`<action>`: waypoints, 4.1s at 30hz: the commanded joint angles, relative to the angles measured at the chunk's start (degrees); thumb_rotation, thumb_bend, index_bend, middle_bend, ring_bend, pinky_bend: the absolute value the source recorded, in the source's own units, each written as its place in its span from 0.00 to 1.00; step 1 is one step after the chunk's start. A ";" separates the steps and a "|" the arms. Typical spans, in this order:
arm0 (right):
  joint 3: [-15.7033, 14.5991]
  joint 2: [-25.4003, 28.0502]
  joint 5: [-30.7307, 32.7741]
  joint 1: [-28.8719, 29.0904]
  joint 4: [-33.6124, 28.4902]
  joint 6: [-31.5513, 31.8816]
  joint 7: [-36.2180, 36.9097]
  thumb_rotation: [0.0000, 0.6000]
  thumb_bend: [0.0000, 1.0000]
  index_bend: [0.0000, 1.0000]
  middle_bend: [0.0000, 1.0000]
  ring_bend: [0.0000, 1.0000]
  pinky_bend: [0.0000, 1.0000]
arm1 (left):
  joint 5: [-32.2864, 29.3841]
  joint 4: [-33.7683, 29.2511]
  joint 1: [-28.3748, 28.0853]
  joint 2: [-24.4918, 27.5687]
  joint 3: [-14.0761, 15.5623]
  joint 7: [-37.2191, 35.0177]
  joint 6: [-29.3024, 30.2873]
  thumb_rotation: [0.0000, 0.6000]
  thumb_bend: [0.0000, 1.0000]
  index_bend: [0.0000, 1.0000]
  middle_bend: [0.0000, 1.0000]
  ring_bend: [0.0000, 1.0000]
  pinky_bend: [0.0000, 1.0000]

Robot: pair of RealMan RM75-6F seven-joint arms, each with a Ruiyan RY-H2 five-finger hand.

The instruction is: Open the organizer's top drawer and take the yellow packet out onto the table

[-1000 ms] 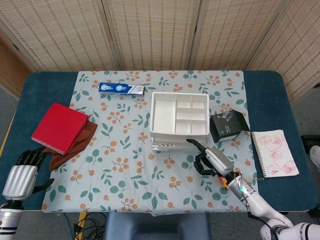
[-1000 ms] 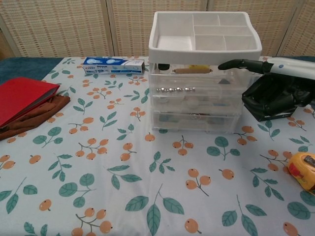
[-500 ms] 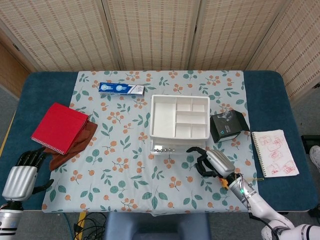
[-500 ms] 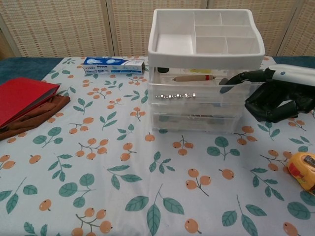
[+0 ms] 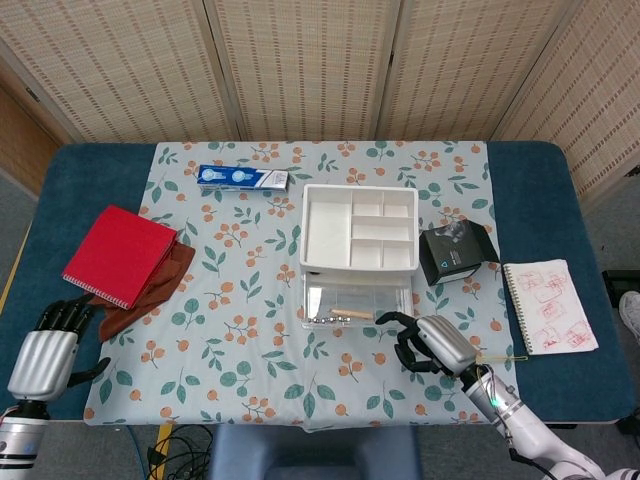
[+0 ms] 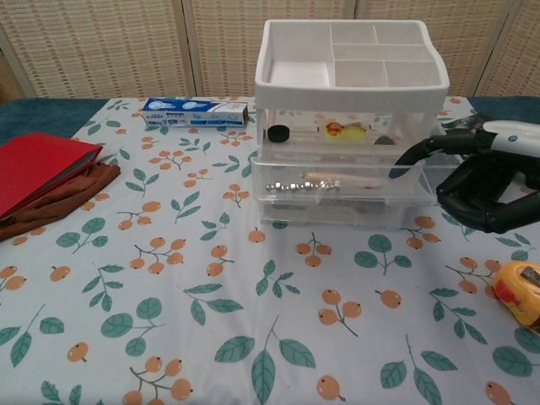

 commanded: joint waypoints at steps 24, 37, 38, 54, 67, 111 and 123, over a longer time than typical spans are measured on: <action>-1.74 1.64 -1.94 -2.49 -0.65 1.97 -1.82 1.00 0.59 0.21 0.78 0.91 0.90 | 0.19 -0.33 0.06 0.07 0.36 0.21 0.02 1.00 0.18 0.20 0.13 0.15 0.13; 1.60 10.45 -3.93 -0.05 -5.43 2.51 -7.89 1.00 0.59 0.19 0.78 0.91 0.90 | 0.77 -0.07 0.27 0.28 0.25 -0.84 0.83 1.00 0.18 0.20 0.13 0.15 0.13; 2.26 11.35 -3.90 0.56 -6.10 2.16 -9.15 1.00 0.59 0.19 0.78 0.91 0.90 | 0.87 -0.04 0.27 0.26 0.27 -0.90 0.88 1.00 0.18 0.20 0.13 0.15 0.13; 8.88 10.96 12.25 14.68 -10.80 -14.19 -53.88 1.00 1.00 0.14 0.92 1.00 1.00 | 1.67 1.21 1.24 0.84 0.71 -3.32 2.17 1.00 0.18 0.20 0.13 0.15 0.13; 6.70 1.90 26.12 21.37 -10.01 -12.57 -73.07 1.00 1.00 0.14 0.98 1.00 1.00 | 2.09 2.75 1.53 0.92 0.78 -5.55 2.51 1.00 0.18 0.20 0.13 0.15 0.13; 0.44 2.09 35.64 27.85 -9.84 -5.52 -79.62 1.00 1.00 0.14 0.98 1.00 1.00 | 1.09 3.34 1.18 1.07 0.18 -7.12 1.46 1.00 0.18 0.20 0.13 0.15 0.13; -1.69 6.09 30.02 25.03 -13.48 -1.88 -77.77 1.00 1.00 0.14 0.98 1.00 1.00 | 1.19 3.51 1.03 0.84 0.18 -7.10 1.28 1.00 0.18 0.20 0.13 0.15 0.13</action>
